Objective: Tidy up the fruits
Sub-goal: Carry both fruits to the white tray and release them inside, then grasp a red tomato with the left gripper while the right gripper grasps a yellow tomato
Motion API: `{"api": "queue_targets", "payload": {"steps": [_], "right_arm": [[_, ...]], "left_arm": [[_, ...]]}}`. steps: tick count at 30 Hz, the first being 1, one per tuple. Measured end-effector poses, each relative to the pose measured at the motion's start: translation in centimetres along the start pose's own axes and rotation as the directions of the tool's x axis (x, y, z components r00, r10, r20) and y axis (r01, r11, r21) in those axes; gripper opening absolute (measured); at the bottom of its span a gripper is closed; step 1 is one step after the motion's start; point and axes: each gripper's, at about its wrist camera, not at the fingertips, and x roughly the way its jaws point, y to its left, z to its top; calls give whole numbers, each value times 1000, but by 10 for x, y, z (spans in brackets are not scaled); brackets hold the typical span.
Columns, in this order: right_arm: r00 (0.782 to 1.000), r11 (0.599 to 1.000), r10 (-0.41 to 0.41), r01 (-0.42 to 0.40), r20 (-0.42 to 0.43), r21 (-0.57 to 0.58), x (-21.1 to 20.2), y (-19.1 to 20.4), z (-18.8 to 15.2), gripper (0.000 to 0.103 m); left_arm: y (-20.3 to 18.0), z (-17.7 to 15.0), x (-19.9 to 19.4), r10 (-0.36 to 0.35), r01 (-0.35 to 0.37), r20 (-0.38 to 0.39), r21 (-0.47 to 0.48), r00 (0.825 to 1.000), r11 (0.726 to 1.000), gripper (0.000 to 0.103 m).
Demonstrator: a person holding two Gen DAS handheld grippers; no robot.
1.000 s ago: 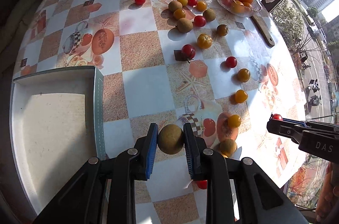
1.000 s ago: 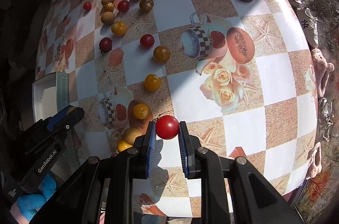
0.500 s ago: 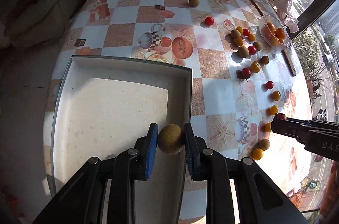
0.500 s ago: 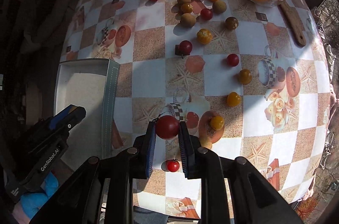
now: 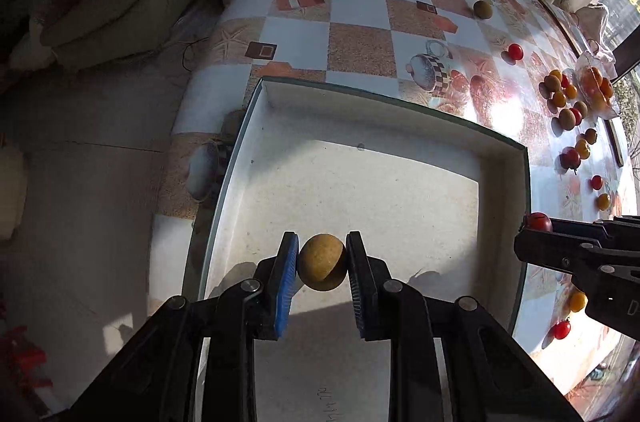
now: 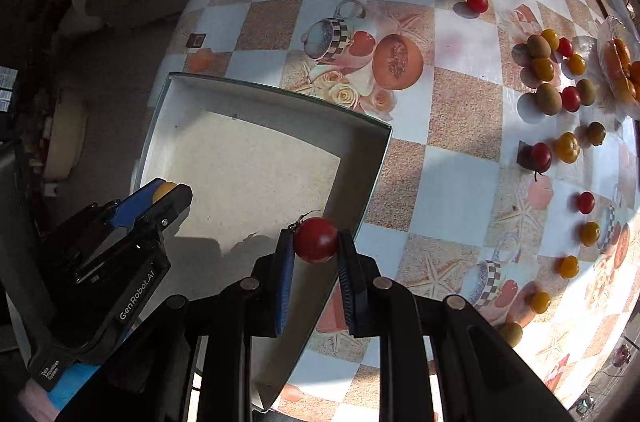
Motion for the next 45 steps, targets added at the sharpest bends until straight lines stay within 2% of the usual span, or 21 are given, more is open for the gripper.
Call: {"api": "queue_targets", "payload": {"steps": [8,12,18,19,20,21,22,25,27,29,34,39,45], "right_arm": [[999,999,-36,37,-38,24,35,5,20,24],[998,997,-36,40,-55,65,46,-3,25,25],[997,996,-70,72,-42,49,52,-1,31,27],[996,996,-73,75,-41,40,54,2,32,29],[997,997,-71,72,-42,32,55,4,33,33],[997,997,-65,66,-43,27,55,5,34,40],[997,998,-64,65,-43,24,55,5,34,41],[999,999,-35,36,-34,20,52,11,33,56],[1000,1000,-13,13,-18,16,46,19,31,73],[1000,1000,-5,4,3,17,36,21,29,83],[998,998,24,-28,59,62,3,9,21,83],[997,986,25,-36,68,162,-12,-38,2,83],[998,961,-20,4,54,275,-20,-104,-36,83]], "left_arm": [[11,-4,22,7,-8,-46,-21,999,1000,26],[10,-7,24,20,-20,-39,-8,999,1000,26],[6,-8,25,28,-27,-39,9,999,1000,27],[5,-8,25,48,-48,-36,14,998,999,39],[6,-8,25,64,-63,-33,17,997,998,72],[7,-9,24,26,-26,-25,12,999,1000,78],[5,-9,22,23,-23,-14,11,1000,1000,80],[0,-10,21,54,-53,-22,50,998,997,80],[-1,-11,20,45,-43,-33,53,998,998,80],[-2,-10,16,44,-42,-35,60,998,997,80],[-8,-6,-1,41,-39,-21,94,999,995,80],[-37,1,-16,-7,10,-22,145,1000,989,80],[-88,9,-33,-45,50,-24,218,999,975,80]]}}
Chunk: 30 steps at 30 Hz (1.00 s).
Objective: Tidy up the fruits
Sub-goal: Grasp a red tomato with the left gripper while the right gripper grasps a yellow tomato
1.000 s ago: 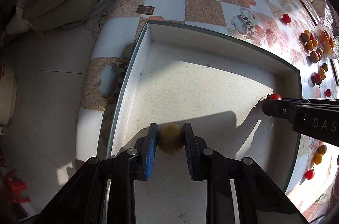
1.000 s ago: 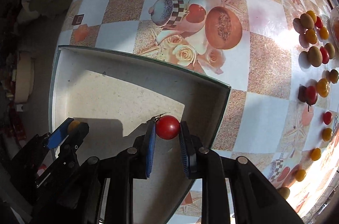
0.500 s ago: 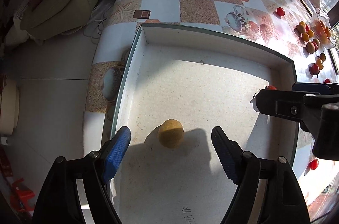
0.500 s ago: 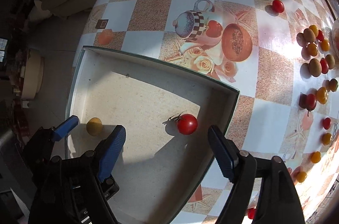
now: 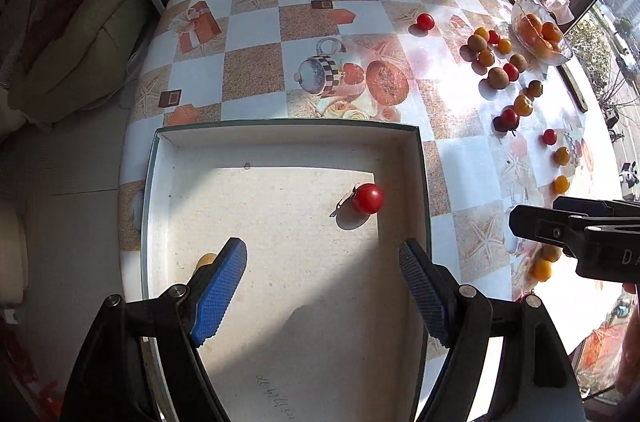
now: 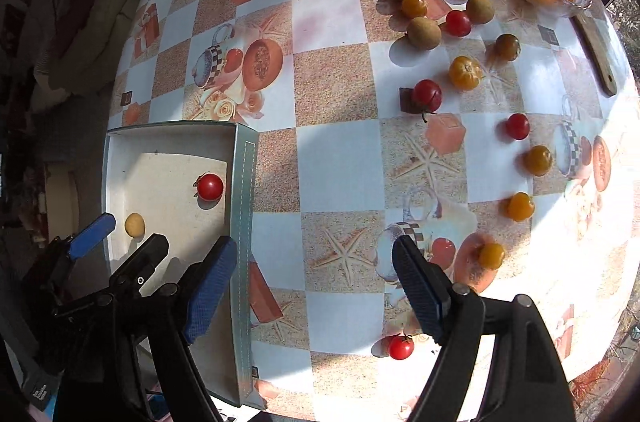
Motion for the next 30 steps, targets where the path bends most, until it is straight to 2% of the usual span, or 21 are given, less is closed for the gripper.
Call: {"api": "queue_targets", "payload": {"steps": [7,13,19,28,30], "right_arm": [[998,991,-53,55,-16,123,-11,-79,-18,83],[997,976,-77,79,-19,203,-16,-127,-20,83],[997,972,-77,74,2,222,-18,-148,-6,83],[995,977,-96,87,38,196,-17,-164,17,83],[995,979,-96,87,41,186,-15,-165,20,79]], "left_arm": [[-64,23,-1,-45,46,-13,91,999,995,80],[-106,41,18,-56,60,-33,135,998,989,80],[-131,66,39,-71,75,-33,135,997,988,80],[-156,88,72,-38,41,-21,170,999,985,80],[-157,90,78,-34,37,-22,170,999,985,80]]}}
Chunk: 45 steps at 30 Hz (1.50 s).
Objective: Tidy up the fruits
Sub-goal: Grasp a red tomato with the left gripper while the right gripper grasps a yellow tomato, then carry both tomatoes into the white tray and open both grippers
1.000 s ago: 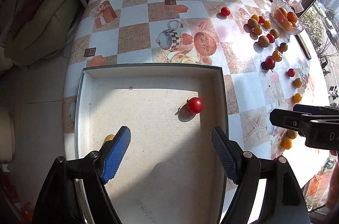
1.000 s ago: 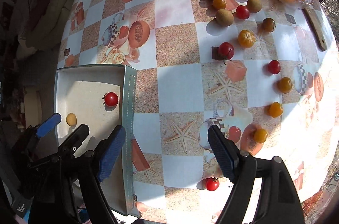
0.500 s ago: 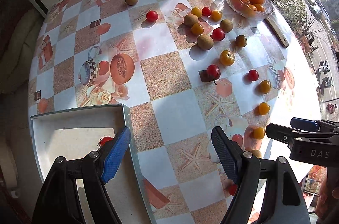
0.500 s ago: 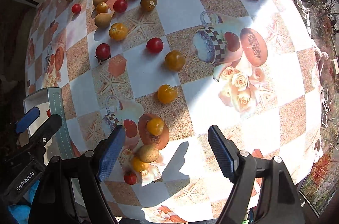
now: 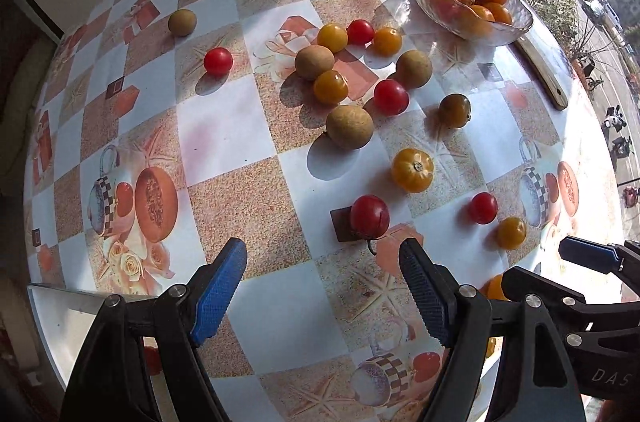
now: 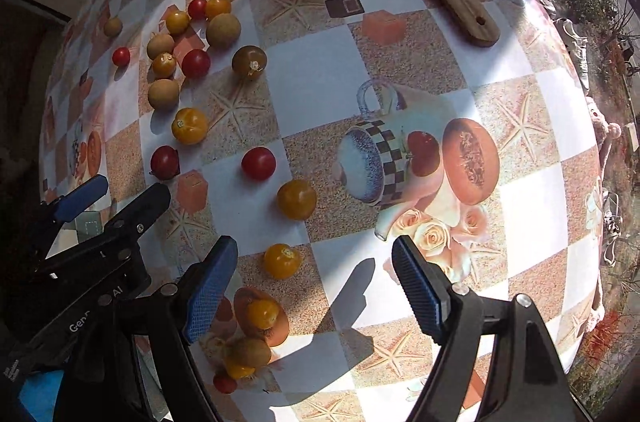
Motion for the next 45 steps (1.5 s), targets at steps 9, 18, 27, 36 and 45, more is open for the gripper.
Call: {"api": "queue_targets", "payload": {"steps": [9,18,27,36,45], "right_arm": [[1000,998,-10,11,16,-60,14,7,10,58],[998,992,-37,42,43,-119,19,33,16,23],[998,998,53,-51,37,-47,4,19,11,23],[994,995,99,-98,41,-18,-14,12,-7,23],[993,994,110,-109,40,-17,-31,14,-29,23]], "left_arm": [[0,5,14,13,-13,5,-13,1000,1000,67],[-28,13,13,-25,24,25,39,999,999,24],[-28,11,-7,-104,104,37,-7,994,995,22],[-9,-6,-43,-122,123,75,-9,990,992,22],[15,-45,-72,-111,115,87,-39,990,993,22]]}}
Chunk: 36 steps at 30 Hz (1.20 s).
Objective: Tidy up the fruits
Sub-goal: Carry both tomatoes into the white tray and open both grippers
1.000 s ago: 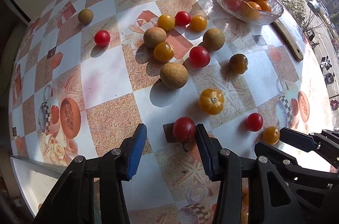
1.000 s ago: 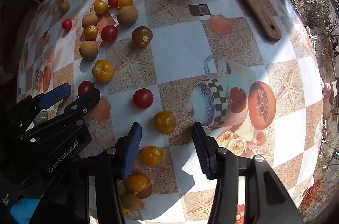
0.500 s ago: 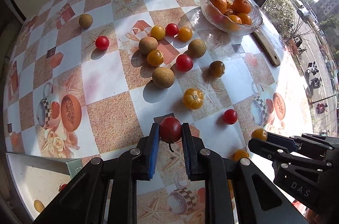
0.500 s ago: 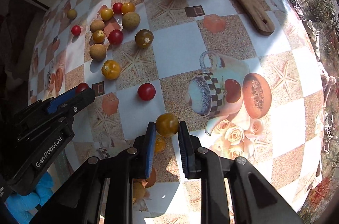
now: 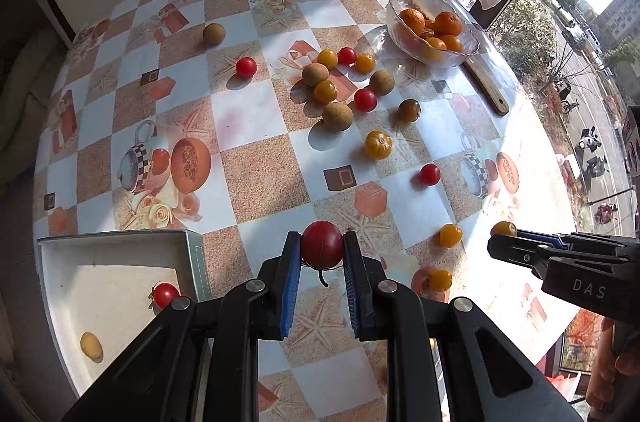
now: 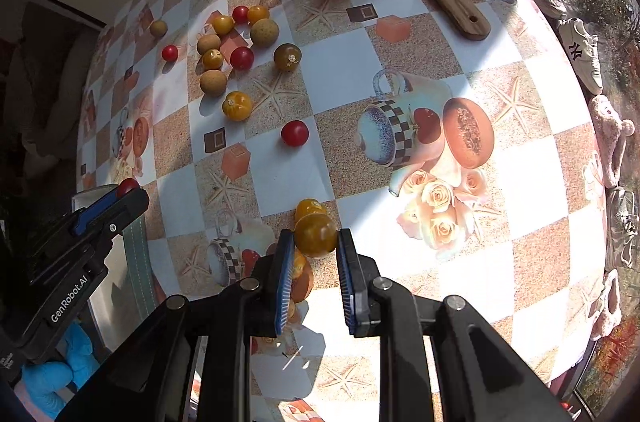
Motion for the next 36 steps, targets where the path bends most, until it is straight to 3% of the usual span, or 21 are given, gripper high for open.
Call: {"api": "queue_targets", "payload": {"steps": [7,18,28,36], "right_arm": [[1000,999,-9,9,2,-39,-13,21,-9,23],[1000,987,-9,10,6,-160,-20,84,-16,23],[1000,954,-4,-3,-23,-299,-3,155,-25,23],[997,914,0,-34,-83,-404,26,215,-36,23]], "left_arm": [[24,-30,-26,14,-14,13,-42,1000,999,22],[73,-65,-51,52,-48,34,-127,998,991,22],[124,-94,-64,93,-80,49,-226,994,971,22],[168,-127,-59,132,-122,10,-314,991,941,22]]}}
